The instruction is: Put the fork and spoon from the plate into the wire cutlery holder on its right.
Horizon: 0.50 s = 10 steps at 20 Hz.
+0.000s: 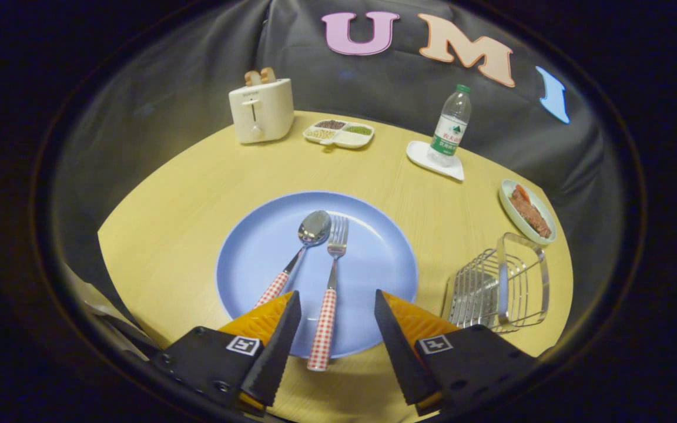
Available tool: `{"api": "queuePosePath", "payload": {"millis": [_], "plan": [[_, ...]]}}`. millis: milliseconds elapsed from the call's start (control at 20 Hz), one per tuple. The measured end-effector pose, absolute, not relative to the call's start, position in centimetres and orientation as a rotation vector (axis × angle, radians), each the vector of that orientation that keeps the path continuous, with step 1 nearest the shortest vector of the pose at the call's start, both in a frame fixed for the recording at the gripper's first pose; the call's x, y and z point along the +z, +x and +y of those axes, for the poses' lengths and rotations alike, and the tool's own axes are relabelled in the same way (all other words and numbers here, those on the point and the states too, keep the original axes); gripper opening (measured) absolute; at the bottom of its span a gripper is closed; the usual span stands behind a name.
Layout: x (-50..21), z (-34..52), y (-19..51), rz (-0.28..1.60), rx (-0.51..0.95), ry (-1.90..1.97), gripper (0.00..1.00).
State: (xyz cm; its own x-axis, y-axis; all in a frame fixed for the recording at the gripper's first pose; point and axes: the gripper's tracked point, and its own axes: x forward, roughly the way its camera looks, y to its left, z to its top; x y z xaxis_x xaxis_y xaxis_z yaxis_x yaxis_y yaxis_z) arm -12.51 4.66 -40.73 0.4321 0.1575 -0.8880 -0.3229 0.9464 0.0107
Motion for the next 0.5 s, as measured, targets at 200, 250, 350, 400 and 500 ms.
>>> {"api": "queuePosePath", "payload": {"millis": [200,250,350,400,500], "plan": [[-41.5,4.5,-13.0,1.109,0.292,-0.185,0.5],[-41.6,4.4,-13.2,1.116,0.287,-0.185,0.43],[-41.8,4.3,-13.5,1.135,0.281,-0.185,0.28],[-42.0,4.4,-13.7,1.146,0.284,-0.176,0.28],[-41.3,3.6,-13.5,1.139,0.262,-0.178,0.28]]}}
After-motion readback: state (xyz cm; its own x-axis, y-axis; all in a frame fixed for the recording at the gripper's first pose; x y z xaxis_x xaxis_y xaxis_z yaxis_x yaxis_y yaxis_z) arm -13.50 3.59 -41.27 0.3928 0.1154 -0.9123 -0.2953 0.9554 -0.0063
